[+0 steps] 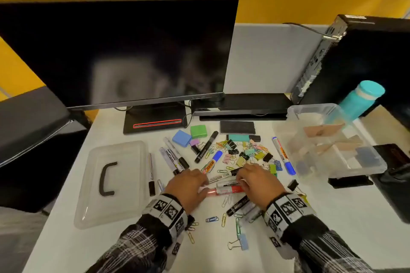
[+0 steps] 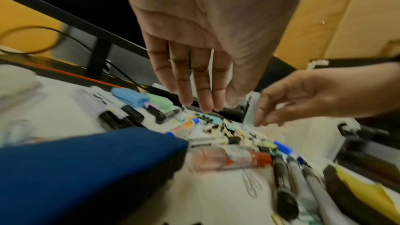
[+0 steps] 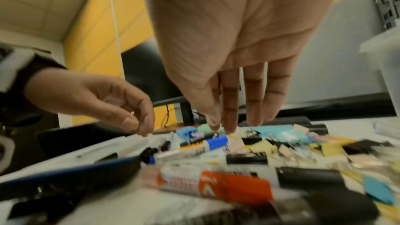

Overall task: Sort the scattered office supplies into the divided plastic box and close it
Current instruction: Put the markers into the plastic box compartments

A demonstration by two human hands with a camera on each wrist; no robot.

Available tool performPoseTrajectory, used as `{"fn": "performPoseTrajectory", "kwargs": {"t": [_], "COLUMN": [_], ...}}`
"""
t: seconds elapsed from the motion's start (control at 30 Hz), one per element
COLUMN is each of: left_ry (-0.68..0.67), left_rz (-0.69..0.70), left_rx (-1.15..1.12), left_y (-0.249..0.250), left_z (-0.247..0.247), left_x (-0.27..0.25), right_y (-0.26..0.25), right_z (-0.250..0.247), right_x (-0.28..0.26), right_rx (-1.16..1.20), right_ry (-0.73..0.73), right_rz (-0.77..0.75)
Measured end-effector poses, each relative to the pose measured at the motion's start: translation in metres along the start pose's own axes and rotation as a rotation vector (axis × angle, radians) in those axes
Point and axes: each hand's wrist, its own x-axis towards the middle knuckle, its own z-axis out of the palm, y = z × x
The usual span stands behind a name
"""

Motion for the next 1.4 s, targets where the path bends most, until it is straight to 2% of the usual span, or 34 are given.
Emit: {"fn": "performPoseTrajectory", "kwargs": {"t": [0.17,0.27,0.4,0.5,0.57,0.67,0.77,0.9,1.07,1.17,1.3,1.4], "left_ry": [-0.191,-0.228,-0.214,-0.168,-0.110,0.002,0.086,0.101,-0.143,-0.216,-0.162,-0.061], "left_rz": [0.106,0.083,0.056,-0.002,-0.068,-0.197,-0.283,-0.290,-0.307,-0.311,-0.262,-0.222], "left_rx": [0.246,0.294,0.327,0.283,0.203,0.057,-0.036,-0.029,0.114,0.138,0.161,0.085], "left_y": [0.029,0.037,0.044,0.047,0.043,0.040,0.045,0.053,0.051,0.045,0.038,0.033], "left_z": [0.028,0.039,0.042,0.037,0.031,0.022,0.014,0.016,0.031,0.039,0.038,0.031], "left_x": [0.040,0.048,0.048,0.036,0.024,0.012,0.021,0.050,0.079,0.083,0.081,0.078], "right_y": [0.017,0.026,0.033,0.044,0.055,0.073,0.090,0.100,0.112,0.127,0.152,0.179], "right_z": [0.014,0.015,0.012,0.003,-0.008,-0.017,-0.021,-0.030,-0.067,-0.087,-0.112,-0.132], "right_x": [0.021,0.029,0.033,0.028,0.020,0.003,-0.013,-0.033,-0.051,-0.057,-0.054,-0.046], "right_rx": [-0.120,-0.141,-0.123,0.045,0.249,0.565,0.653,0.617,0.588,0.591,0.428,0.135], "right_ry": [-0.154,-0.197,-0.168,-0.098,-0.027,-0.004,0.047,0.123,0.242,0.335,0.488,0.428], "right_rz": [0.043,0.008,-0.023,0.011,0.048,0.092,0.095,0.044,0.006,0.065,0.171,0.308]}}
